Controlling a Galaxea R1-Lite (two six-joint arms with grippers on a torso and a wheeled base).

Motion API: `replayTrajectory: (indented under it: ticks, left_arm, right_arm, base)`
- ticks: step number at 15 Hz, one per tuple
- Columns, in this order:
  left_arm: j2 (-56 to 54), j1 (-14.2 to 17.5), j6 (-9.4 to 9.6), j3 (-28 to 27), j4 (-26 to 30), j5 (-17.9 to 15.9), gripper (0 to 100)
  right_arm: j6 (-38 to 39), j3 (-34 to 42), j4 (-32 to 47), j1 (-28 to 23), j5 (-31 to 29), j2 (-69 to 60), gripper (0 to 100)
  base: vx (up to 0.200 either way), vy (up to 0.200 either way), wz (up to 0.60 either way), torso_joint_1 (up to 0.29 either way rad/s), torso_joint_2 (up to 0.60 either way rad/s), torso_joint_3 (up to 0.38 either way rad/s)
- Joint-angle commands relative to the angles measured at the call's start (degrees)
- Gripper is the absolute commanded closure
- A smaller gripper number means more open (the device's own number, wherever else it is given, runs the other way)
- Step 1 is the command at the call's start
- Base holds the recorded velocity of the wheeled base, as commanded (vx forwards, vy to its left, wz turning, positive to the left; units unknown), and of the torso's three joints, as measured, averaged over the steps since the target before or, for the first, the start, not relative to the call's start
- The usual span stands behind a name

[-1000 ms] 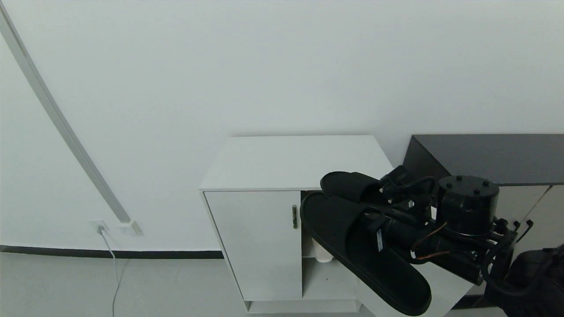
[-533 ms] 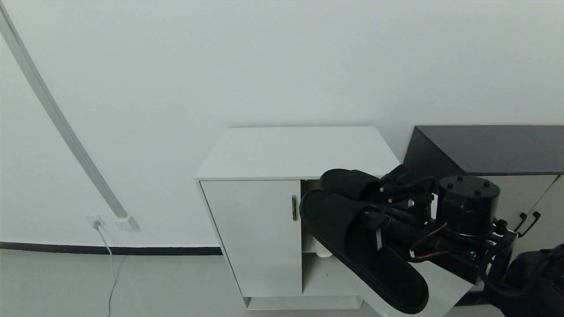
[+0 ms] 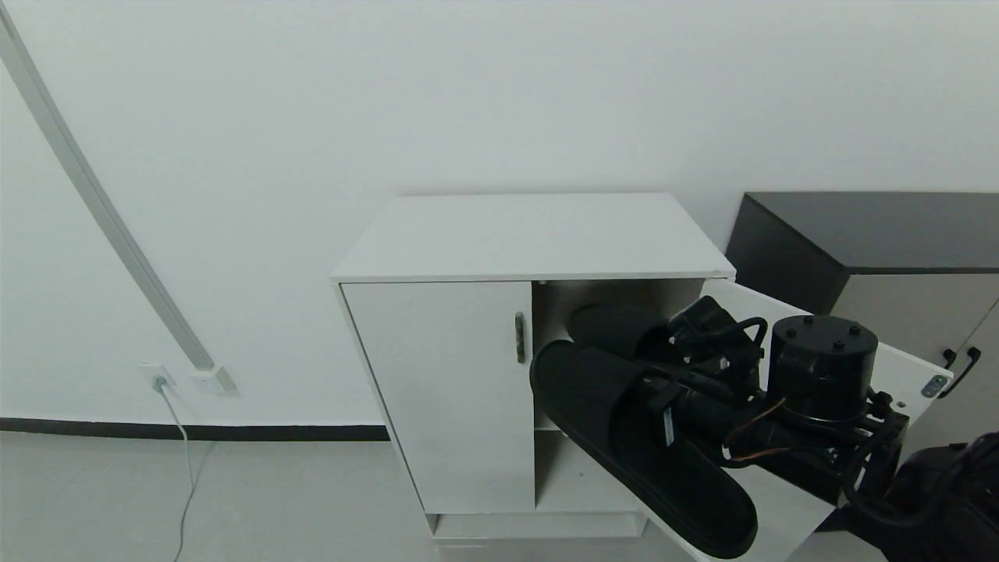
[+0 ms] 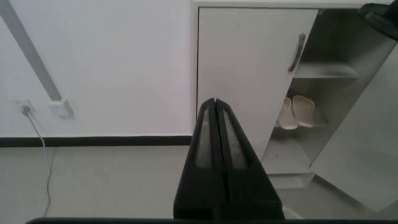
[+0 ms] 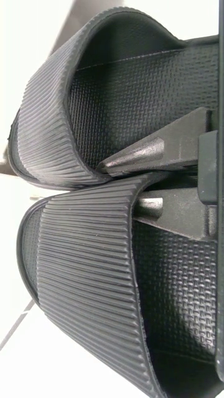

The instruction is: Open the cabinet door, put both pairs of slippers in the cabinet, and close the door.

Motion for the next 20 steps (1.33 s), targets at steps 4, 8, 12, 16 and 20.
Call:
replayTrajectory:
  ticks: [4,8,12,16,20]
  left_arm:
    - [0.1,0.0,-0.04,0.0,0.0,0.0,100]
    - [0.1,0.0,-0.04,0.0,0.0,0.0,100]
    - [0.1,0.0,-0.04,0.0,0.0,0.0,100]
    - [0.1,0.0,-0.04,0.0,0.0,0.0,100]
    - [0.1,0.0,-0.04,0.0,0.0,0.0,100]
  right_arm:
    - [0.0,0.1,0.0,0.0,0.1,0.2,100]
    - [0.0,0.1,0.0,0.0,0.1,0.3,100]
    - [0.0,0.1,0.0,0.0,0.1,0.3,100]
    - [0.0,0.2,0.0,0.0,0.1,0.3,100]
    - [0.0,0.2,0.0,-0.1,0.1,0.2,100]
  base:
    - [0.000,0.000,0.00,-0.206,0.53,0.317]
    - [0.000,0.000,0.00,-0.176,0.51,0.321]
    - [0.000,0.000,0.00,-0.156,0.48,0.322]
    - [0.000,0.000,0.00,-0.126,0.46,0.339]
    - [0.000,0.000,0.00,-0.072,0.45,0.372]
